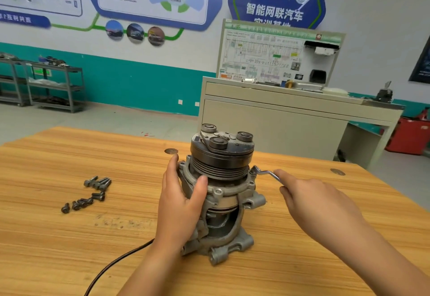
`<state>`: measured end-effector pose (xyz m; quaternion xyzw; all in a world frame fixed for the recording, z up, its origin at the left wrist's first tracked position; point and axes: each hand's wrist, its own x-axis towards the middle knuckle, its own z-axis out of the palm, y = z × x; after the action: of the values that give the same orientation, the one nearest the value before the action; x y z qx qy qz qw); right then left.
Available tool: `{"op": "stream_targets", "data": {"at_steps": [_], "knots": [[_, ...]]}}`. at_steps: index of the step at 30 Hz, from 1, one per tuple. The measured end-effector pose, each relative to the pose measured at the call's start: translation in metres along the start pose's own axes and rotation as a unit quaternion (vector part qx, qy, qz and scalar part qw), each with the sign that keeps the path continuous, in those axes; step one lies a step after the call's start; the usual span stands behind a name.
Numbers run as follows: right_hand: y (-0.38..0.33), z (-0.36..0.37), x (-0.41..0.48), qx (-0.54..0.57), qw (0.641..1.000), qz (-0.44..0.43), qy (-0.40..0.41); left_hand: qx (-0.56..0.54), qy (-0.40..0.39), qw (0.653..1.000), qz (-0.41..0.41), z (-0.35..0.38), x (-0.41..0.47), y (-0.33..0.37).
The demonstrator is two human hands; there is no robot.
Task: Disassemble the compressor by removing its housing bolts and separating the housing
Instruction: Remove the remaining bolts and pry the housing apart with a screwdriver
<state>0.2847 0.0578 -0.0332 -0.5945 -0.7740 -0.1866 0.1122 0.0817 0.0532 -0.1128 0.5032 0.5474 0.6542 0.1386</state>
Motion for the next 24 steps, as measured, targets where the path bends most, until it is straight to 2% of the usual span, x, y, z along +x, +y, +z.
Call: {"op": "stream_targets", "data": {"at_steps": [5,10,12,16,20,24], "knots": [[-0.016,-0.012,0.004,-0.095,0.994,-0.033,-0.045,-0.011,0.001,1.0,-0.006,-0.001,-0.001,0.002],[-0.039,-0.024,0.011,-0.088,0.991,-0.019,-0.097,-0.02,0.002,1.0,-0.004,0.001,0.0,0.0],[-0.037,-0.021,0.01,-0.091,0.992,-0.034,-0.081,-0.029,0.004,1.0,0.003,-0.001,0.001,-0.001],[-0.013,-0.012,0.012,-0.112,0.987,-0.118,-0.012,-0.048,0.012,0.998,0.029,-0.004,0.003,-0.004],[0.038,-0.016,0.033,-0.098,0.96,-0.26,-0.022,-0.061,-0.009,0.997,0.038,-0.009,0.012,-0.011],[0.056,-0.006,0.054,-0.054,0.934,-0.354,0.003,-0.079,-0.056,0.995,0.039,-0.014,0.026,-0.018]]}}
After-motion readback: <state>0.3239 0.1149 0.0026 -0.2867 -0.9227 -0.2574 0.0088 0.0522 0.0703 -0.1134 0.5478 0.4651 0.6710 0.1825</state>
